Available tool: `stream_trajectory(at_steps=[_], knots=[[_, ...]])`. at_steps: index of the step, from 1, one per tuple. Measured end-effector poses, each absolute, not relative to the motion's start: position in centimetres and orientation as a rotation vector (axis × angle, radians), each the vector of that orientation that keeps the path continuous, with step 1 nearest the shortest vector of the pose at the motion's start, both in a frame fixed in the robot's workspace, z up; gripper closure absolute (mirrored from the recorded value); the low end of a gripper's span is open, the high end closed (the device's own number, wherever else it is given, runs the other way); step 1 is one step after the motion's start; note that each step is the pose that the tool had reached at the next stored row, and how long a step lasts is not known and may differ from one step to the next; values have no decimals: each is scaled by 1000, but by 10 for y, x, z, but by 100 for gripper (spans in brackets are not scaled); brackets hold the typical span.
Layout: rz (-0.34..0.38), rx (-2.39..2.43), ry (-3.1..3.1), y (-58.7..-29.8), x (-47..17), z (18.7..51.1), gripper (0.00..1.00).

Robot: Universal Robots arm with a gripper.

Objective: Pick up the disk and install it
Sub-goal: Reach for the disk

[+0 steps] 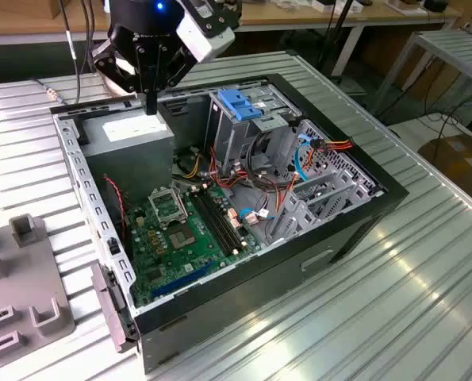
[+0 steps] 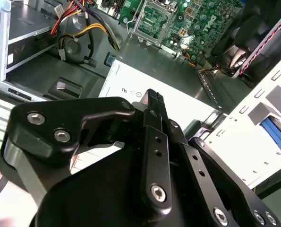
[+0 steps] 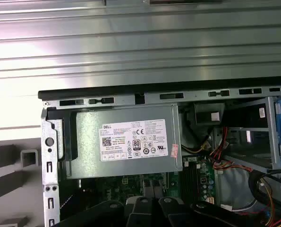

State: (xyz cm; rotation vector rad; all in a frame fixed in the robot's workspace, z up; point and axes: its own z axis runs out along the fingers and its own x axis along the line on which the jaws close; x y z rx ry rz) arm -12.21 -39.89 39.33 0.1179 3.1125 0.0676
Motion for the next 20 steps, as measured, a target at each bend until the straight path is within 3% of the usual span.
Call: stream_trajectory(at_steps=[20], knots=[[68,118,3113,-399,-132,393,90]])
